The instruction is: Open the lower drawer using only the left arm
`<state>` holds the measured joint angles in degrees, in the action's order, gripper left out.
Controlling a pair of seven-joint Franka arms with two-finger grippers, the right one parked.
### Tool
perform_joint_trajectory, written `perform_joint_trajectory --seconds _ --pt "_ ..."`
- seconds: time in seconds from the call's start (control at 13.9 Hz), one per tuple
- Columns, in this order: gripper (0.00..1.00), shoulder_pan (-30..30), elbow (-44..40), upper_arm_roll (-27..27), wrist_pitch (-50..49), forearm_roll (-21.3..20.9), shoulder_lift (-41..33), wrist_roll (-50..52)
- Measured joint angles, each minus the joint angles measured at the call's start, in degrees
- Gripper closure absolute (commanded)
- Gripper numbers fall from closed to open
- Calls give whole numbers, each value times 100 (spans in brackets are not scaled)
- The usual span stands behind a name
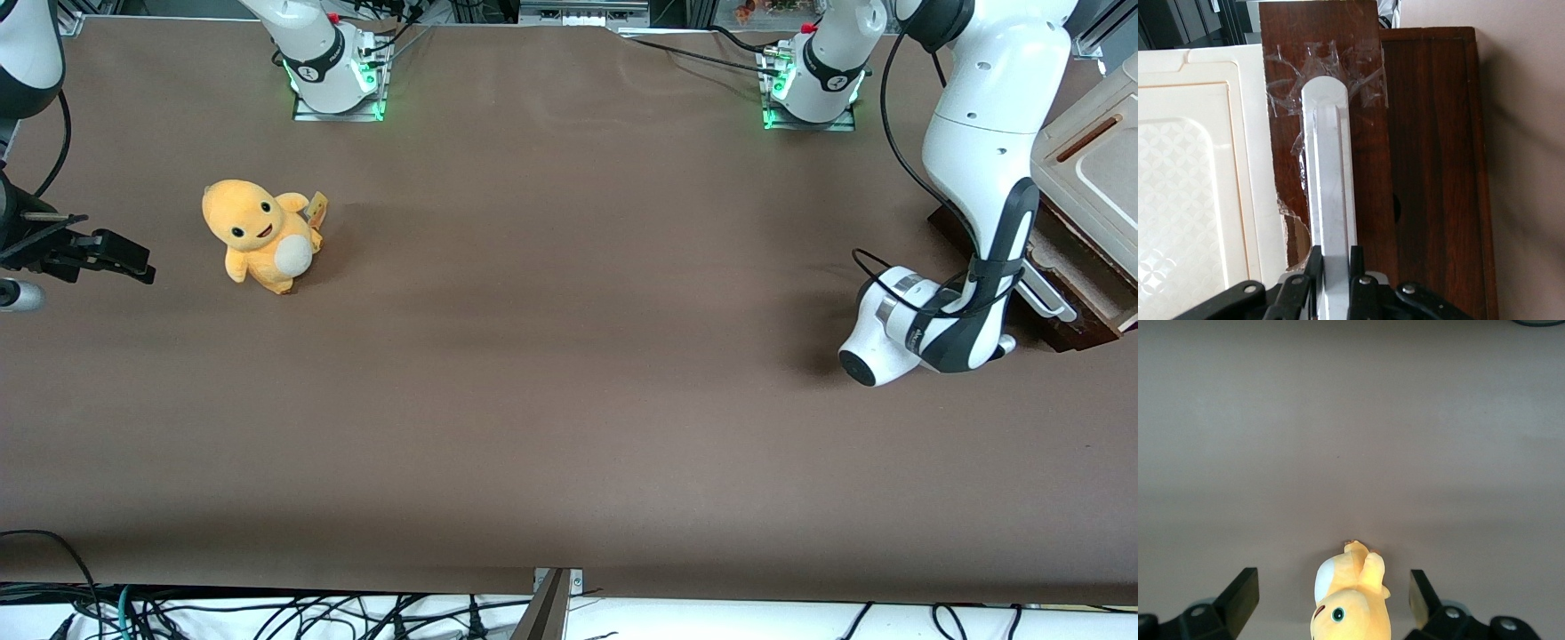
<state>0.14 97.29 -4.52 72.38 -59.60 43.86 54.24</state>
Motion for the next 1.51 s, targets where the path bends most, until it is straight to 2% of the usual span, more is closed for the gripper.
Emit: perform_joint_trajectory --seconds 0.93,1.08,1.15,1.22,1.29,1.36,1.51 --pt "85 -74 -51 0 3 0 12 0" --pt "82 -81 -51 0 5 0 35 0" --pt "73 -82 -51 0 5 0 40 0" --pt "59 -83 -51 0 5 0 44 0" --pt "21 -85 -51 0 2 0 52 -11" --pt "0 -86 -51 0 -9 0 66 -14" --pt "0 -86 -51 8 -31 0 90 -14"
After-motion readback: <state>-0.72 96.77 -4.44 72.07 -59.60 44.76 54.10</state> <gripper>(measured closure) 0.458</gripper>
